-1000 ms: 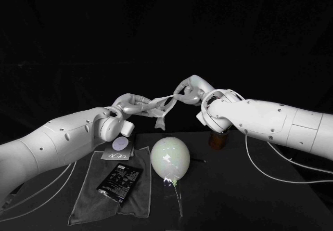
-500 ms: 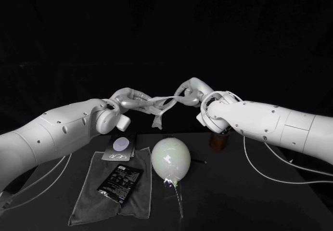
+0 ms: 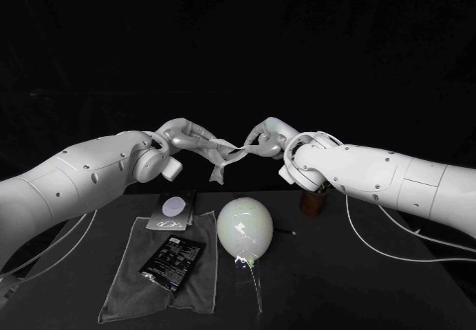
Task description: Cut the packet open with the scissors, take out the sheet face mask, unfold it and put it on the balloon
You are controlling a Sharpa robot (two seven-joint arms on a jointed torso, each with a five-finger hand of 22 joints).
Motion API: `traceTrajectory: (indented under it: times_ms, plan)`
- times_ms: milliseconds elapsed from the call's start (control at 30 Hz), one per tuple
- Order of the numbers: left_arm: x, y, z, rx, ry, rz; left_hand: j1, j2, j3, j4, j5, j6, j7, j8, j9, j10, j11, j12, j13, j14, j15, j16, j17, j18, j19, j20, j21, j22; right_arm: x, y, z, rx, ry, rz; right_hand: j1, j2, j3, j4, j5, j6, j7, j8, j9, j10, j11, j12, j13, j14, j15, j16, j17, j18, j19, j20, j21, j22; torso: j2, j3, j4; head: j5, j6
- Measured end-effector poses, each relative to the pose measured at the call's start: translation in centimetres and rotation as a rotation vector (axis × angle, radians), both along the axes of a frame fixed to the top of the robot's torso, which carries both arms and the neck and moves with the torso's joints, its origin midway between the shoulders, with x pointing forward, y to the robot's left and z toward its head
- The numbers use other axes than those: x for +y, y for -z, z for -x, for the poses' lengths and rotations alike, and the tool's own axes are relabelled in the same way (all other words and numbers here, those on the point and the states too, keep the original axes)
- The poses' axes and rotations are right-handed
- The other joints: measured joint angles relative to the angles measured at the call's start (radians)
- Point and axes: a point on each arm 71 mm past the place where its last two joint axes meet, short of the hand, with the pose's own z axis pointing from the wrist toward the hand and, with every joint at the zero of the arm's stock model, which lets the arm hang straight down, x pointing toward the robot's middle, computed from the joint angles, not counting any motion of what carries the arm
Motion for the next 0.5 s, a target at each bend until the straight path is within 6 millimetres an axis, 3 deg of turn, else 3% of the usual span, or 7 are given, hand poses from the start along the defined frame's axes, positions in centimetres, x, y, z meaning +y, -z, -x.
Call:
traceTrajectory:
  times_ms: [133,200,333,400,500]
  plan:
    - [-0.4,-0.1,0.2,0.004,0.011,0.004,-0.011,0.003,0.000,0.000,0.002,0.000,0.000,-0.001,-0.001,-0.001,-0.001,0.006,0.003,0.016,0.000,0.009,0.012,0.007,0.004,-0.004,0.035,0.025,0.2,0.0,-0.1,0.005,0.000,-0.008,0.000,0.000,0.003,0.003,-0.002,-0.001,0.000,0.000,0.000,-0.004,0.003,-0.018,-0.007,0.000,0.000,-0.039,0.000,0.000,-0.034,0.002,-0.059,0.000,0.001,0.0006,0.0012,0.000,0.002]
    - [-0.6,-0.1,0.4,0.011,0.018,0.010,-0.021,0.001,0.021,-0.026,0.002,0.000,0.000,-0.001,0.000,-0.004,-0.004,0.009,0.005,0.037,-0.002,0.023,0.024,0.008,0.013,-0.013,0.060,0.041,0.2,0.0,-0.1,0.013,0.003,-0.020,-0.007,0.002,0.004,0.004,-0.002,-0.003,0.000,0.000,0.001,-0.022,0.004,-0.042,-0.028,-0.001,0.001,-0.066,0.000,0.005,-0.055,0.002,-0.099,0.000,0.001,0.0006,0.0012,0.000,0.003]
    - [-1.2,0.0,0.8,0.038,0.035,0.026,-0.027,0.000,0.022,-0.028,0.002,0.004,-0.004,-0.006,0.001,-0.004,-0.004,0.009,0.011,0.047,-0.003,0.028,0.039,0.008,0.016,-0.016,0.088,0.063,0.2,0.1,-0.2,0.042,0.018,-0.060,-0.013,0.007,0.004,0.004,-0.001,-0.013,0.005,0.000,0.021,-0.073,0.008,-0.162,-0.123,-0.019,-0.001,-0.140,-0.029,0.033,-0.110,0.004,-0.213,0.000,0.001,0.0006,0.0007,0.002,0.003]
    - [-1.4,0.0,0.9,0.057,0.040,0.040,-0.032,0.003,0.022,-0.028,0.002,0.004,-0.004,-0.006,0.001,-0.004,-0.004,0.009,0.011,0.049,-0.004,0.028,0.045,0.008,0.009,-0.020,0.098,0.072,0.1,0.2,-0.4,0.063,0.031,-0.087,-0.019,0.014,0.004,0.004,0.001,-0.027,0.009,0.000,0.026,-0.145,0.014,-0.354,-0.286,-0.076,0.002,-0.258,-0.154,0.058,-0.178,0.008,-0.375,0.000,0.001,0.0005,0.0006,0.002,0.003]
    - [-1.5,0.1,1.1,0.083,0.042,0.065,-0.061,0.008,0.046,-0.031,0.002,0.011,-0.011,-0.008,0.002,-0.001,-0.006,0.009,0.015,0.050,-0.006,0.028,0.054,0.009,-0.010,-0.008,0.103,0.082,-0.1,0.3,-0.6,0.093,0.052,-0.128,-0.027,0.022,0.004,0.004,0.001,-0.040,0.019,-0.012,0.022,-0.216,0.021,-0.593,-0.475,-0.148,0.006,-0.435,-0.326,0.089,-0.257,0.014,-0.596,-0.071,0.000,0.0005,0.0005,0.003,0.005]
